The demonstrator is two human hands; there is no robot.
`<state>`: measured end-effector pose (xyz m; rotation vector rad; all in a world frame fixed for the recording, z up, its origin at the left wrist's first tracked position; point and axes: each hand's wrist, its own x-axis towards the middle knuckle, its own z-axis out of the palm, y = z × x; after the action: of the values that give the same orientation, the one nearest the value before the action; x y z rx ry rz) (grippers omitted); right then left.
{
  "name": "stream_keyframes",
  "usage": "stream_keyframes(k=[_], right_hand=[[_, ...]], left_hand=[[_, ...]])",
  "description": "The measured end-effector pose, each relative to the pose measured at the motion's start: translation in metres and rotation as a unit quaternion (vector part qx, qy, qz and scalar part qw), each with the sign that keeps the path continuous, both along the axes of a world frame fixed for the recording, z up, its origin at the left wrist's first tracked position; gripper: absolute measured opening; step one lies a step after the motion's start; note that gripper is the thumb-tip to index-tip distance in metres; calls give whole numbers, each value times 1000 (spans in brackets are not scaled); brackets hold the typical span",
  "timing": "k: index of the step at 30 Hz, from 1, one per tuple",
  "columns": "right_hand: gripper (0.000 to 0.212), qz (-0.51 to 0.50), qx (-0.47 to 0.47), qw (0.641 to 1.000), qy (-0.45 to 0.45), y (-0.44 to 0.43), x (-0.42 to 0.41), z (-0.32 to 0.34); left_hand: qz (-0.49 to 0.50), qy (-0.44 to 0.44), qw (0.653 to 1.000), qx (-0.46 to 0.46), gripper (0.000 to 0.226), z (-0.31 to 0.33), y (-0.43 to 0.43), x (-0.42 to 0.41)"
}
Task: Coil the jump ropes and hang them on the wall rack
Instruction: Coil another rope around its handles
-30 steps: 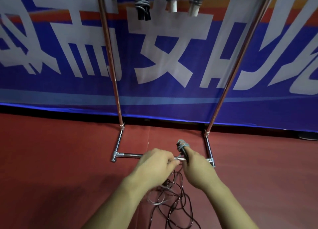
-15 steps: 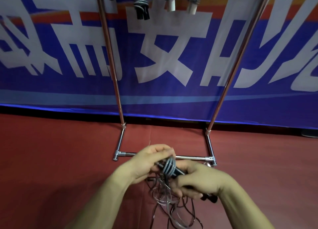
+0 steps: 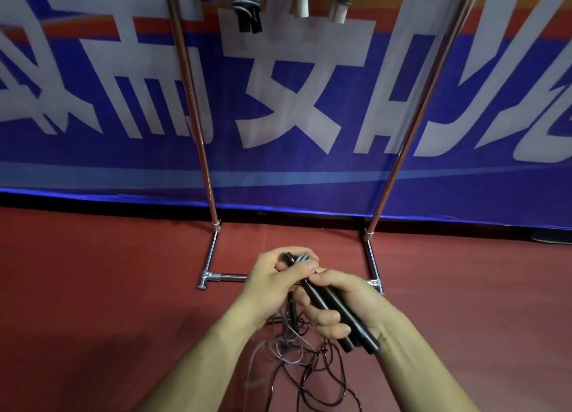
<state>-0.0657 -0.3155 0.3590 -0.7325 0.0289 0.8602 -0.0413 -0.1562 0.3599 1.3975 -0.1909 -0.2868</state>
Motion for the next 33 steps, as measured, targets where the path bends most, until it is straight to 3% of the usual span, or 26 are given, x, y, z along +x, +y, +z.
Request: stream_keyframes(k=[4, 9, 12, 15, 17, 20, 25, 30, 33], right_hand=[[37, -62, -91, 994, 2, 2, 1, 3], [40, -117, -169, 976, -66, 6, 4, 0], [48, -135, -284, 937, -154, 3, 4, 3], [61, -137, -360, 892, -238, 4, 2, 7], [62, -125, -369, 882, -266, 7, -2, 11], [81, -60, -374, 880, -286, 7, -9, 14], [72, -6, -489, 813, -315, 6, -15, 13], [79, -24, -364, 896, -253, 3, -17, 16], [90, -25, -308, 917, -251, 3, -15, 21]], left_hand=[[2, -17, 1000, 10, 11, 2, 1, 1], [-32, 92, 994, 41, 24, -9, -3, 2], [-31, 98, 993, 57, 29, -10, -6, 2], [-18, 82, 987, 140, 32, -18, -6, 4], [-1, 82, 982, 169, 39, -20, -3, 5], [26, 88, 984, 151, 38, -18, -1, 7], [69, 148, 984, 76, 30, -8, -4, 8], [45, 195, 979, 28, 34, 2, 0, 7], [27, 209, 978, 12, 36, 0, 1, 4]])
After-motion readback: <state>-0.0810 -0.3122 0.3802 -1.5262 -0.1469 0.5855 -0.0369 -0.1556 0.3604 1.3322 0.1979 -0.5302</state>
